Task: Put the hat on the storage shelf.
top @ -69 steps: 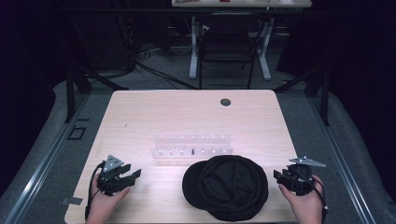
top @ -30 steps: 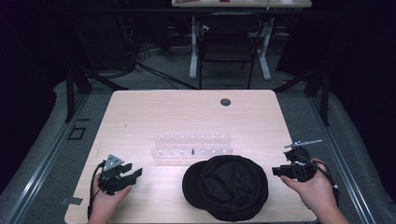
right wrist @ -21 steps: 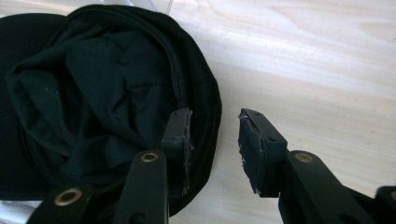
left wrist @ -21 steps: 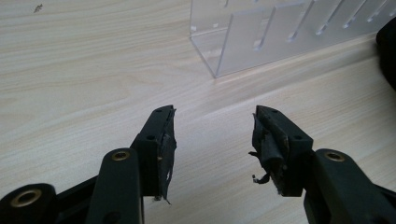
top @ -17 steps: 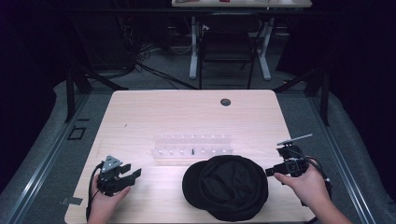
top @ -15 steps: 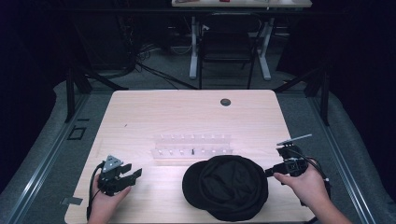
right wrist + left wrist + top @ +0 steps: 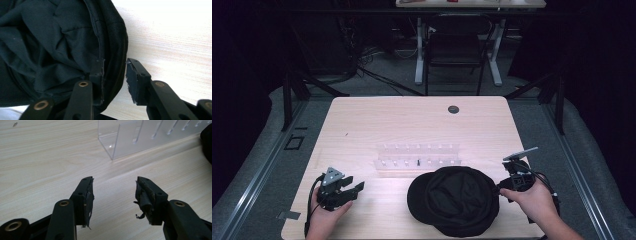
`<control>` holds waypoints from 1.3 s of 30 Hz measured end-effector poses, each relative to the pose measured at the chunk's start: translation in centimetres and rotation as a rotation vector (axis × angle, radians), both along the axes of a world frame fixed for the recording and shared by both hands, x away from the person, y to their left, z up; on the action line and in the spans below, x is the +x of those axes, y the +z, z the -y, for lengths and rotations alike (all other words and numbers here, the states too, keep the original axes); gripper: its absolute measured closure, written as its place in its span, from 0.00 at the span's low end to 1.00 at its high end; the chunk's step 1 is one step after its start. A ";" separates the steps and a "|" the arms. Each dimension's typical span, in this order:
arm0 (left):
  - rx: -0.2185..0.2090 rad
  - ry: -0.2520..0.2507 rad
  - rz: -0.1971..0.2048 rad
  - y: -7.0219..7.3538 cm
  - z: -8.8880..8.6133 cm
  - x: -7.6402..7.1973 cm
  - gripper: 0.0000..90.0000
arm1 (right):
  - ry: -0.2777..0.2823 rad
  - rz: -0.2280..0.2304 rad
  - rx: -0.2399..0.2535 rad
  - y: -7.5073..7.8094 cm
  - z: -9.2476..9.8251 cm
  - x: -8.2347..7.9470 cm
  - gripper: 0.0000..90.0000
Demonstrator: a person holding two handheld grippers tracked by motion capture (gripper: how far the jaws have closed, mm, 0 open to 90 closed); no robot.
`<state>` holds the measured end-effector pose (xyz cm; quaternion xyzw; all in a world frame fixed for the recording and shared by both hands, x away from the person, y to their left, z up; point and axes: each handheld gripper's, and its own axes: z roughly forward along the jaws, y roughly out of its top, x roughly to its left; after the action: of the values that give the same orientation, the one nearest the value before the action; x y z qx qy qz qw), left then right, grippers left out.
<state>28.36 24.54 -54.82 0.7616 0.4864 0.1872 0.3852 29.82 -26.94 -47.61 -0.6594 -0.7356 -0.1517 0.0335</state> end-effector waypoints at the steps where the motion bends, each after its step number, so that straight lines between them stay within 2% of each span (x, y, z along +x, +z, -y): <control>1: 0.003 0.000 -0.003 0.0 0.0 0.0 0.54 | 0.002 0.004 -0.004 -0.1 0.0 0.0 0.77; 4: 0.006 -0.001 -0.008 -0.1 0.1 0.1 0.54 | 0.000 -0.019 0.002 -0.5 -0.1 0.2 0.79; 7: 0.010 -0.005 -0.013 -0.2 0.1 0.1 0.53 | 0.002 -0.009 0.009 -0.8 0.1 0.2 0.81; 9: 0.011 -0.006 -0.013 -0.3 0.2 0.2 0.53 | -0.031 -0.013 0.037 -1.4 0.1 0.3 0.81; 10: 0.013 -0.007 -0.013 -0.3 0.2 0.3 0.53 | -0.009 -0.044 0.044 -1.7 0.5 0.5 0.82; 14: 0.016 -0.014 -0.015 -0.3 0.5 0.3 0.53 | -0.032 -0.060 0.054 -2.2 0.6 0.7 0.82; 17: 0.018 -0.020 -0.015 -0.3 0.4 0.4 0.53 | -0.048 -0.054 0.072 -2.7 0.6 0.9 0.83; 21: 0.013 -0.014 -0.020 -0.4 0.3 0.4 0.53 | -0.028 -0.091 0.062 -2.8 0.8 1.2 0.83; 25: 0.014 -0.012 -0.020 -0.4 0.2 0.5 0.53 | -0.046 -0.097 0.090 -3.5 0.9 1.4 0.80; 28: 0.011 -0.011 -0.021 -0.4 0.3 0.5 0.53 | -0.010 -0.124 0.066 -3.5 1.1 1.6 0.80; 32: 0.015 -0.015 -0.024 -0.4 0.4 0.5 0.53 | -0.024 -0.125 0.073 -3.8 0.7 1.5 0.87; 34: 0.019 -0.017 -0.027 -0.4 0.4 0.5 0.53 | -0.003 -0.136 0.063 -3.8 0.5 1.5 0.93; 38: 0.017 -0.017 -0.026 -0.5 0.3 0.5 0.53 | -0.003 -0.131 0.073 -3.6 0.4 1.5 0.96; 39: 0.018 -0.016 -0.026 -0.4 0.3 0.5 0.53 | 0.012 -0.137 0.073 -3.2 0.5 1.5 0.97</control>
<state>28.86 24.23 -55.27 0.7714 0.4834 0.1785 0.3733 31.32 -27.45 -50.80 -0.6621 -0.7295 -0.1326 0.1088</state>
